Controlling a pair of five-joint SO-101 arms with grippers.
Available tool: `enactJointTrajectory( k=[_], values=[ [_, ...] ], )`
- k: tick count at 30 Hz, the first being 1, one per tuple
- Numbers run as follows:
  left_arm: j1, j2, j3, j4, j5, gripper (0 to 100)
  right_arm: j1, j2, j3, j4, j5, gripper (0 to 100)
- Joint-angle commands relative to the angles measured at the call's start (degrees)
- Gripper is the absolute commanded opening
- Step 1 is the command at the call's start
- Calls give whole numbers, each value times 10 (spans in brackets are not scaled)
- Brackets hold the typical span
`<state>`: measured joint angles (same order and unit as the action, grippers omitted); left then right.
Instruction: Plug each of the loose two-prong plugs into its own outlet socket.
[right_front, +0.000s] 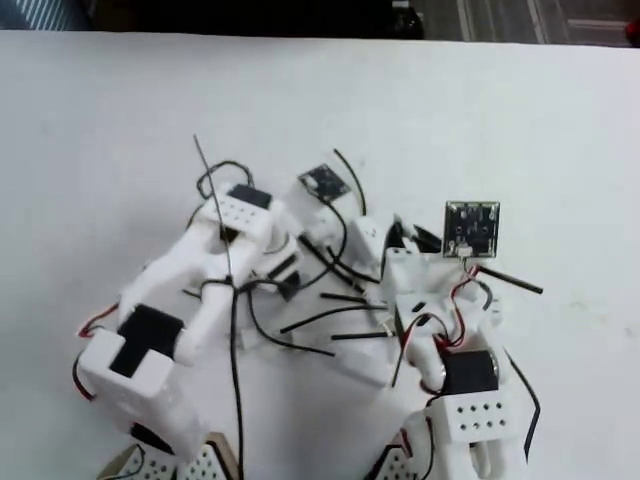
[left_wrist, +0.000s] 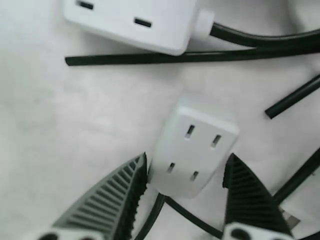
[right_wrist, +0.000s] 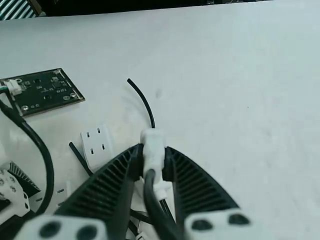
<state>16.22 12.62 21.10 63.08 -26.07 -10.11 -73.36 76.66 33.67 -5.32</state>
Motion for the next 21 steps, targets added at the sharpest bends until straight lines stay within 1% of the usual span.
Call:
enactJointTrajectory(
  k=[1, 7, 12, 16, 19, 21],
  values=[
    [-8, -23, -7, 4, -1, 254, 0, -4, -4, -12, 0, 19],
    [-21, -107, 13, 23, 0, 318, 0, -4, -4, -12, 0, 19],
    [-22, -178, 49, 23, 0, 321, 0, -4, -4, -12, 0, 19],
    [-54, -226, 70, 23, 0, 321, -4, -4, -4, -9, 1, 19],
    [-96, -269, 85, 23, 4, 319, -44, -4, -4, -6, 2, 18],
    [-127, -302, 100, 22, 29, 320, -81, -4, -4, 14, 25, 17]
  ],
)
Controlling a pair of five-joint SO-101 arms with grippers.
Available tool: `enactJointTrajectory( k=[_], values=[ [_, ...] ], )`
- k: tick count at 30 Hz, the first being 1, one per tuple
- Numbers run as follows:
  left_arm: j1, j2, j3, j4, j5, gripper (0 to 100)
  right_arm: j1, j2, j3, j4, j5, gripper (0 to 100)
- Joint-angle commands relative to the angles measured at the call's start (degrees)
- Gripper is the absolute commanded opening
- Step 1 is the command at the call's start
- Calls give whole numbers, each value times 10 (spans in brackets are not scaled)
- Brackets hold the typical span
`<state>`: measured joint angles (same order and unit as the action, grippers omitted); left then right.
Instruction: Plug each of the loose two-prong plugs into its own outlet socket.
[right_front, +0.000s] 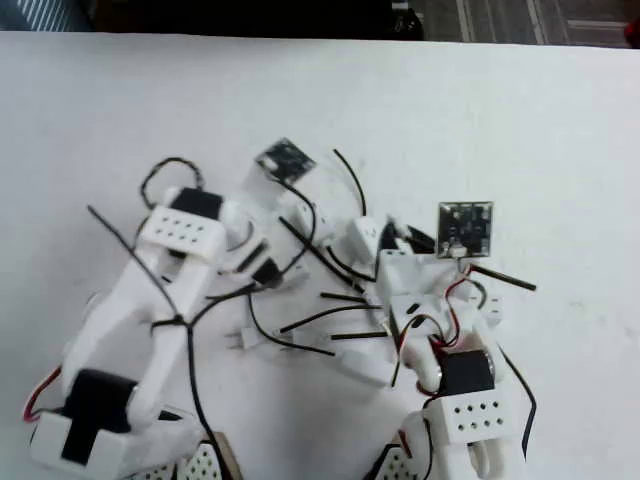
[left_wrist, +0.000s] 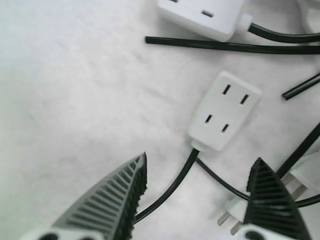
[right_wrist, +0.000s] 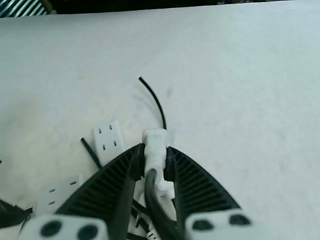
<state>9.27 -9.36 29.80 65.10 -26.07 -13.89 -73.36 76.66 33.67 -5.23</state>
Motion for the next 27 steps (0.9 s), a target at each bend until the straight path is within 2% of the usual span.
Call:
enactJointTrajectory(
  k=[1, 5, 10, 17, 22, 27],
  values=[
    [-73, -99, 22, -1, 41, 320, -65, -4, -6, 24, 40, 17],
    [-134, -160, 91, -49, 82, 321, -121, -4, -8, 33, 54, 17],
    [-200, -205, 201, -160, 159, 321, -167, 11, -19, 34, 55, 17],
    [-248, -218, 286, -275, 178, 317, -213, 214, -137, 30, 54, 17],
    [-263, -218, 302, -307, 178, 317, -229, 378, -216, 29, 54, 17],
    [-262, -218, 303, -307, 176, 317, -226, 473, -278, 29, 55, 17]
  ],
)
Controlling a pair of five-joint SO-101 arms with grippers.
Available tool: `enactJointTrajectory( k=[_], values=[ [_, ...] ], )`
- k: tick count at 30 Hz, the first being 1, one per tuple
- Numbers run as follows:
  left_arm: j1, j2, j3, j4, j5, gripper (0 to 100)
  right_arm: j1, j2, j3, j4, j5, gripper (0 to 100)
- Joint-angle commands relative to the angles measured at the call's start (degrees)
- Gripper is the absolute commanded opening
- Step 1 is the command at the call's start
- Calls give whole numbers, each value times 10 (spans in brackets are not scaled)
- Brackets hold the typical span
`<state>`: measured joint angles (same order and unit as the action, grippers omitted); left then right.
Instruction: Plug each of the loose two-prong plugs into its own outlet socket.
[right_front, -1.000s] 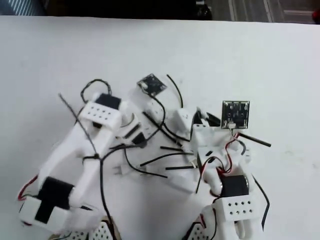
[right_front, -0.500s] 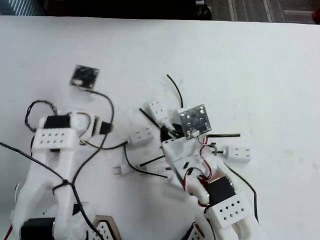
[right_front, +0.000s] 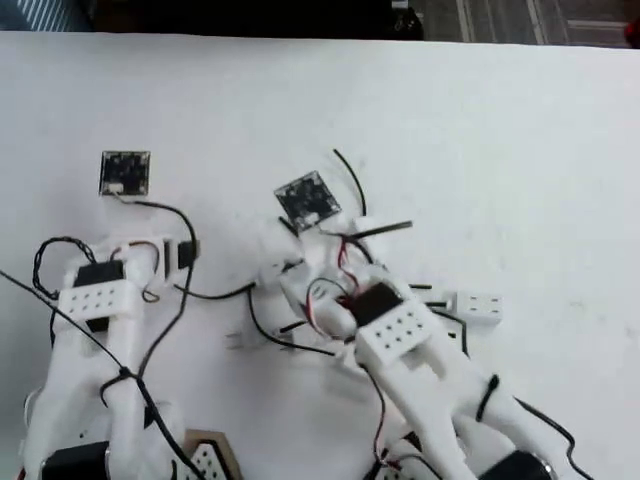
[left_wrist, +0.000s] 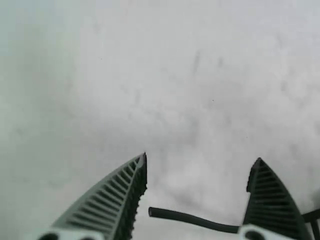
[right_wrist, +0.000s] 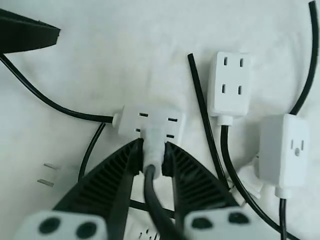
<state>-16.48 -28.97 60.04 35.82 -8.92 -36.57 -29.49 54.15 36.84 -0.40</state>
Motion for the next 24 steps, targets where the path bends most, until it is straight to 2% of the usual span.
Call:
enactJointTrajectory(
  k=[1, 12, 24],
  values=[
    [-4, -22, 1, -13, 4, 317, 1, 50, -62, -3, 6, 17],
    [-6, -22, 1, -11, 3, 317, 39, 139, -119, 3, 7, 17],
    [-6, -22, 1, -11, 3, 317, 36, 145, -163, 108, 5, 17]
  ],
)
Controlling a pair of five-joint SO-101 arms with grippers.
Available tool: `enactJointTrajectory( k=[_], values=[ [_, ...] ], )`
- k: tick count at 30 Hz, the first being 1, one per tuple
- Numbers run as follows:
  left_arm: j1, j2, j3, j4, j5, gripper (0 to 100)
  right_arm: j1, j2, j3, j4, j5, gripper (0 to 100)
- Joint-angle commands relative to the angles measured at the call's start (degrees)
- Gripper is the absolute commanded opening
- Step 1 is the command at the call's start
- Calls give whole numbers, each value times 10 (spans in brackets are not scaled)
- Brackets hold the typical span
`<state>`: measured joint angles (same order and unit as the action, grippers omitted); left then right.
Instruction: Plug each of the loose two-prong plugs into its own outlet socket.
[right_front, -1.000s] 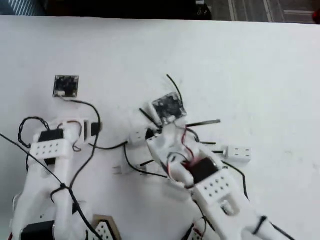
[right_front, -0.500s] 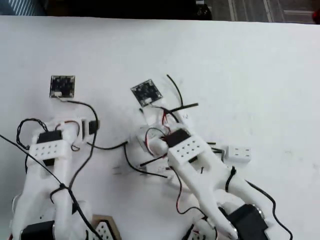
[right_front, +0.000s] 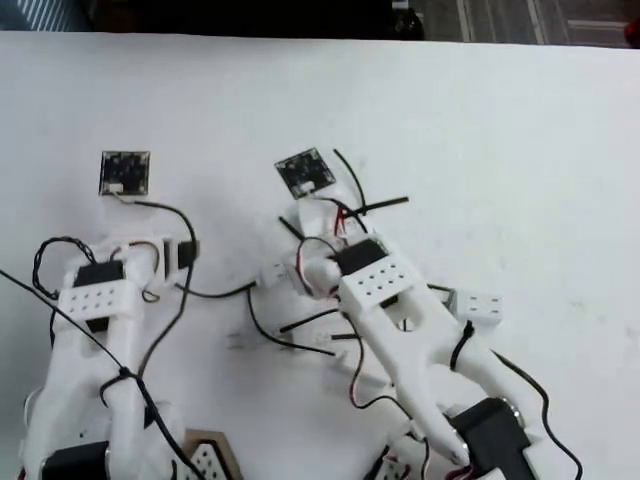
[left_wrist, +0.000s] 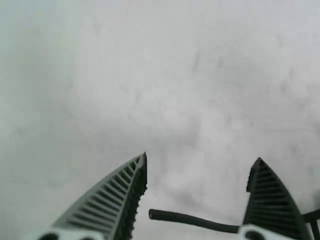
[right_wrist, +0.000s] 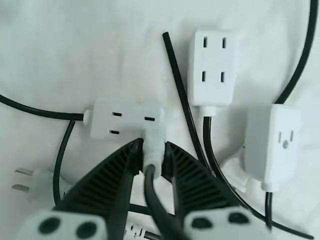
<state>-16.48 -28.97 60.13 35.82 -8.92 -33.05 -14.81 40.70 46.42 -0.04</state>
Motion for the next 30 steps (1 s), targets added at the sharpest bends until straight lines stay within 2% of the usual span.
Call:
enactJointTrajectory(
  k=[1, 9, 30],
  values=[
    [-6, -22, 0, -11, 3, 317, 1, -1, -28, 11, 1, 17],
    [-6, -22, 0, -11, 3, 317, 2, -1, -28, -22, -1, 17],
    [-6, -22, 1, -11, 3, 317, 1, 12, -69, 2, -20, 17]
  ],
)
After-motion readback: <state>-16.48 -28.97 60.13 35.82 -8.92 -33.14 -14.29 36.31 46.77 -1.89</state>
